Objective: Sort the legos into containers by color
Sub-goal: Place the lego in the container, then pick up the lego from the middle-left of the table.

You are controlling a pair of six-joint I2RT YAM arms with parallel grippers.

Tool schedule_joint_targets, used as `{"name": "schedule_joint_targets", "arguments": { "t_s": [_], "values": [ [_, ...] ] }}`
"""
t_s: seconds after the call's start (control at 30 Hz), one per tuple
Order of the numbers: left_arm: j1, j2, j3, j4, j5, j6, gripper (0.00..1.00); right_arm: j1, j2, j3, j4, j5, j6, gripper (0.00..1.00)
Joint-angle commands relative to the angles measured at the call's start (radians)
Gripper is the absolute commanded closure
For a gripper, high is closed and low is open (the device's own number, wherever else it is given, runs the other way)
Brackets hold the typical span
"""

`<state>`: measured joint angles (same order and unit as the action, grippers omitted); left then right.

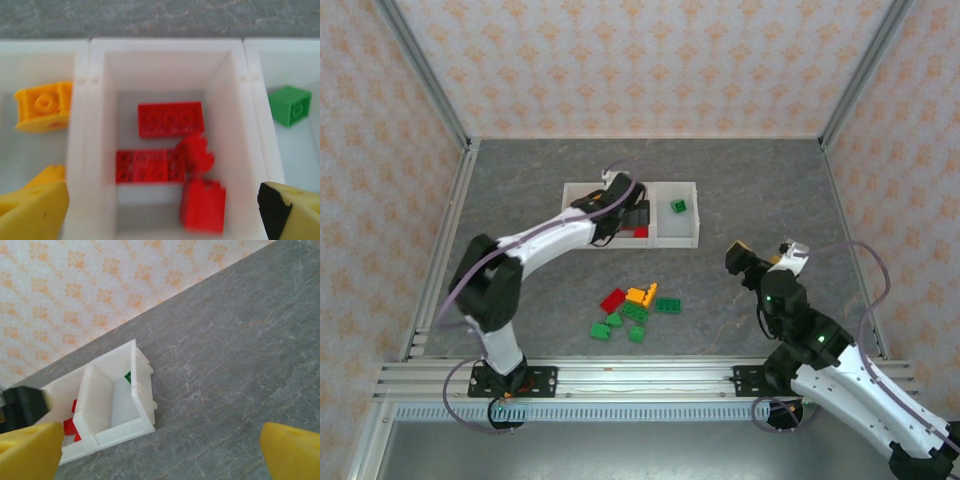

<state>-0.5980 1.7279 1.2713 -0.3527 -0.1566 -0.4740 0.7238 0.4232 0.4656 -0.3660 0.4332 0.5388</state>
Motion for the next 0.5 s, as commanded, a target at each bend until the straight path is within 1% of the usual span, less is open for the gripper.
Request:
{"name": "schedule_joint_targets", "arguments": {
  "t_s": [0.0,0.03,0.1,0.2,0.27,0.4,0.47],
  "values": [
    [-0.037,-0.149,-0.176,0.043,0.119,-0.021,0.01,0.004,0.035,-0.037,0.078,-0.020,-0.005,0.00],
    [-0.051,-0.179,-0.218,0.047,0.140,-0.022,0.01,0.003,0.049,-0.038,0.091,-0.022,-0.004,0.00],
    [-0.103,-0.223,-0.292,0.033,0.149,-0.019,0.01,0.001,0.088,-0.034,0.117,-0.022,-0.008,0.00],
    [-0.184,-0.238,-0.344,0.009,0.151,-0.018,0.01,-0.010,0.154,-0.021,0.160,-0.038,-0.014,0.00],
    [-0.217,-0.230,-0.358,-0.002,0.151,-0.016,0.01,-0.025,0.207,-0.004,0.178,-0.073,-0.001,0.00],
    [-0.226,-0.212,-0.380,-0.014,0.119,-0.018,0.00,-0.056,0.349,0.046,0.188,-0.184,0.071,0.00],
    [-0.225,-0.218,-0.403,0.010,0.110,-0.007,0.01,-0.061,0.429,0.074,0.181,-0.230,0.101,0.00]
  ]
}}
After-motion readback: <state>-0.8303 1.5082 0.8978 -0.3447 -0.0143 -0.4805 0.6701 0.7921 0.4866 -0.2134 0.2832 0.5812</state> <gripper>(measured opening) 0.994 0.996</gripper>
